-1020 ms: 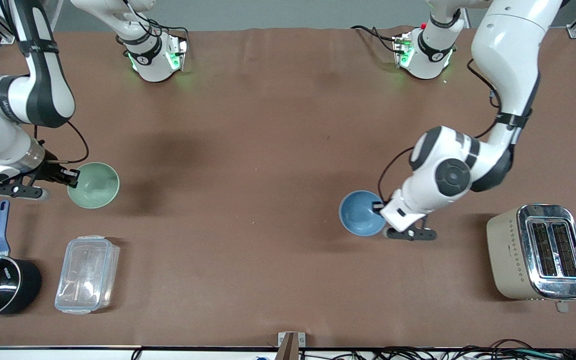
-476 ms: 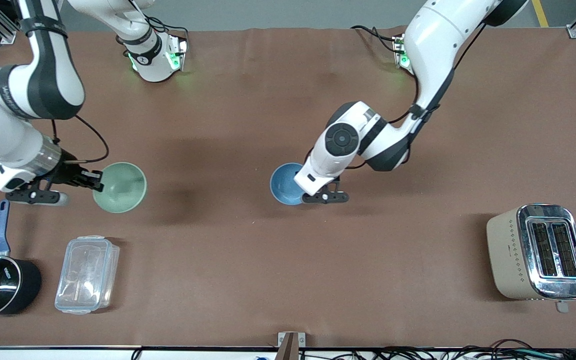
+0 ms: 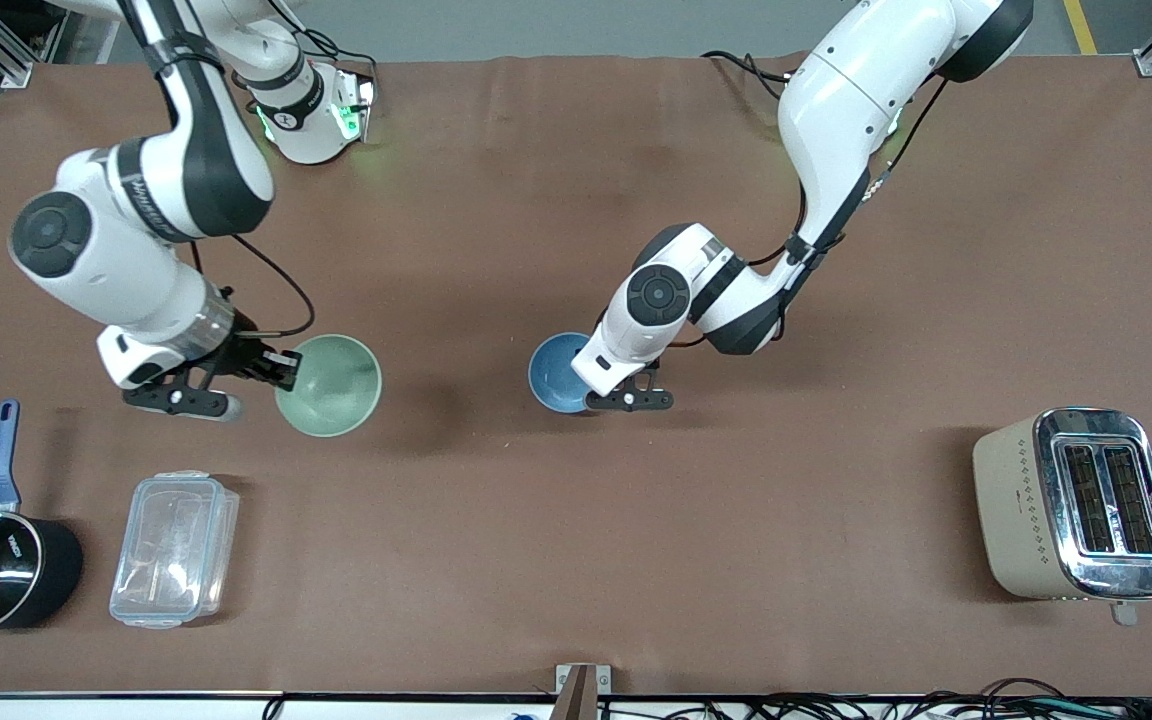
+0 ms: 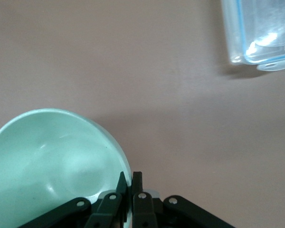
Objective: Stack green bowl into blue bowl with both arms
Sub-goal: 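Carry the green bowl and the blue bowl toward each other, then release the blue bowl with the left gripper while the right moves the green bowl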
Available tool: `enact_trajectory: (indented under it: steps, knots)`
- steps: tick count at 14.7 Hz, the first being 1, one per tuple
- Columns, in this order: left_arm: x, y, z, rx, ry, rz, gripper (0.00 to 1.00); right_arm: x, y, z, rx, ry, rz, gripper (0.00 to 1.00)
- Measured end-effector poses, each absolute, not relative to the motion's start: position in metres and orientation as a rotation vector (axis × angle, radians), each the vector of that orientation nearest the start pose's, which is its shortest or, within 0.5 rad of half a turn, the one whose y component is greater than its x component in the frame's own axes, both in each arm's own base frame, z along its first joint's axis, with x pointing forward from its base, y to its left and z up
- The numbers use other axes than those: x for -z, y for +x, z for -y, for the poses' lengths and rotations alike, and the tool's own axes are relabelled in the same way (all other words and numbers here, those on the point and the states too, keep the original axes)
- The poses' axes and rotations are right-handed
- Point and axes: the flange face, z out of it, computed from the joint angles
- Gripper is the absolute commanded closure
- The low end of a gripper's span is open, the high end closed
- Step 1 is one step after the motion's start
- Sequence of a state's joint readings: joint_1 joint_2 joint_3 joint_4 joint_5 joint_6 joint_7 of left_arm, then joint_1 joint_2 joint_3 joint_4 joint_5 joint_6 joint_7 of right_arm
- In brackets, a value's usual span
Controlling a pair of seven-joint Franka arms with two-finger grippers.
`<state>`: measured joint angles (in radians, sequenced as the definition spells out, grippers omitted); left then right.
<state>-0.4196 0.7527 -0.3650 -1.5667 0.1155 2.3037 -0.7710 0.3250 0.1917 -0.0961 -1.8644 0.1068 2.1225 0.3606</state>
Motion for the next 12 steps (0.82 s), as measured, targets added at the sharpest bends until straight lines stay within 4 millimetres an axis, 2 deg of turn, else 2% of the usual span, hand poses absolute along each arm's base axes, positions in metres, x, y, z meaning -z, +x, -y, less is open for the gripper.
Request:
enact_trajectory:
  steps: [1,2,3,5,7,8,10,12]
  knots:
    - [-0.225,0.527,0.468,-0.14,-3.276,0.009,0.4,-0.416,0.596,-0.16,0.071,-3.033,-0.303,1.0]
    - [-0.225,0.527,0.468,-0.139,-3.277,0.01,0.14,-0.412,0.595,-0.177,0.076,-3.029,-0.323,1.0]
    - [-0.226,0.528,0.468,-0.137,-3.277,0.011,0.0,-0.406,0.592,-0.195,0.076,-3.025,-0.347,1.0]
    - [-0.234,0.537,0.466,-0.103,-3.288,0.024,0.0,-0.396,0.587,-0.232,0.086,-3.013,-0.397,1.0]
    - [-0.263,0.565,0.452,-0.02,-3.297,0.062,0.0,-0.383,0.58,-0.267,0.1,-2.999,-0.435,1.0]
    - [-0.283,0.584,0.434,0.005,-3.284,0.101,0.0,-0.375,0.576,-0.282,0.106,-2.993,-0.455,1.0]
    - [-0.331,0.624,0.385,0.054,-3.261,0.145,0.0,-0.357,0.567,-0.312,0.112,-2.982,-0.493,1.0]
    - [-0.378,0.659,0.315,0.088,-3.236,0.145,0.0,-0.336,0.553,-0.345,0.106,-2.978,-0.52,1.0]
